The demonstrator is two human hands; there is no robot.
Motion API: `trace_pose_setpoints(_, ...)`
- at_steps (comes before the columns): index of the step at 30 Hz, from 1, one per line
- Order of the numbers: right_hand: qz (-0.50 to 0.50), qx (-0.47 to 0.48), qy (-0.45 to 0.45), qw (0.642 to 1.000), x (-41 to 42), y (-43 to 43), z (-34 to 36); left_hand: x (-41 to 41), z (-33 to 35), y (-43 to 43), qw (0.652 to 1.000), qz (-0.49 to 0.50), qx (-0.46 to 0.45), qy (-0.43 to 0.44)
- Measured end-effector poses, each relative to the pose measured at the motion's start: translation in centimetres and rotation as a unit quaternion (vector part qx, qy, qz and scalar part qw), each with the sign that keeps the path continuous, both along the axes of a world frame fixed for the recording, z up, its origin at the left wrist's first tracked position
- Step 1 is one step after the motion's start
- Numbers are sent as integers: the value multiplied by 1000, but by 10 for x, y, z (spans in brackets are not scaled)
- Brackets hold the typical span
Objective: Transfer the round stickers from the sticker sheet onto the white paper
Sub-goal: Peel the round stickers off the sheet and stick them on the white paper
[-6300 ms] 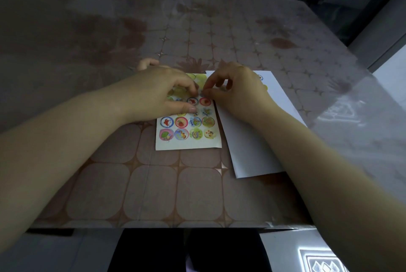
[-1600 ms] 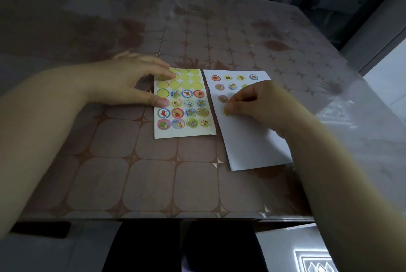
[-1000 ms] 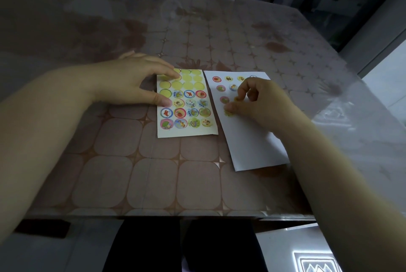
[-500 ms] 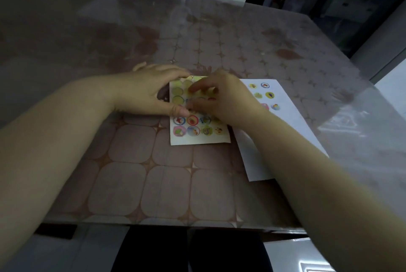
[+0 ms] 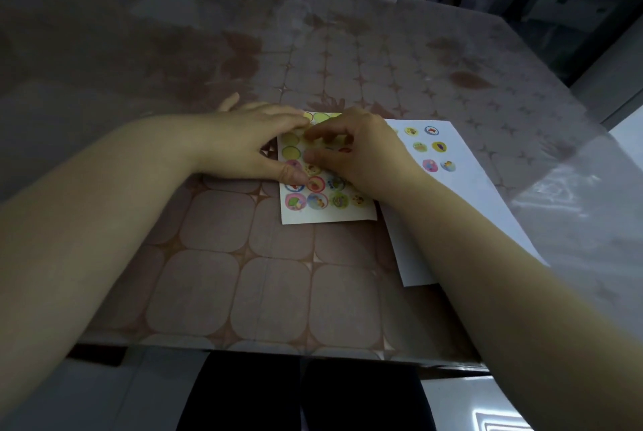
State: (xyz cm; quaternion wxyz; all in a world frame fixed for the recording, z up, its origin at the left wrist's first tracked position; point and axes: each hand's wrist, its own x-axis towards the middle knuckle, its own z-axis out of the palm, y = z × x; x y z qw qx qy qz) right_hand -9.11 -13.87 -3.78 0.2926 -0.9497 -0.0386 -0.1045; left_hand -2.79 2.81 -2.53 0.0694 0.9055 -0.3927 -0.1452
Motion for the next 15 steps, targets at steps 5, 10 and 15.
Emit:
trace_pose_setpoints(5,11,-30,-47,998,1,0,-2,1,-1,0,1000,-2,2,-9)
trace_pose_setpoints(10,19,-9,-52,998,4,-1,-2,4,-4,1,1000,-4,5,-8)
trace_pose_setpoints(15,-27,148,-4,989,3,0,5,3,-2,1,1000,-5,3,-3)
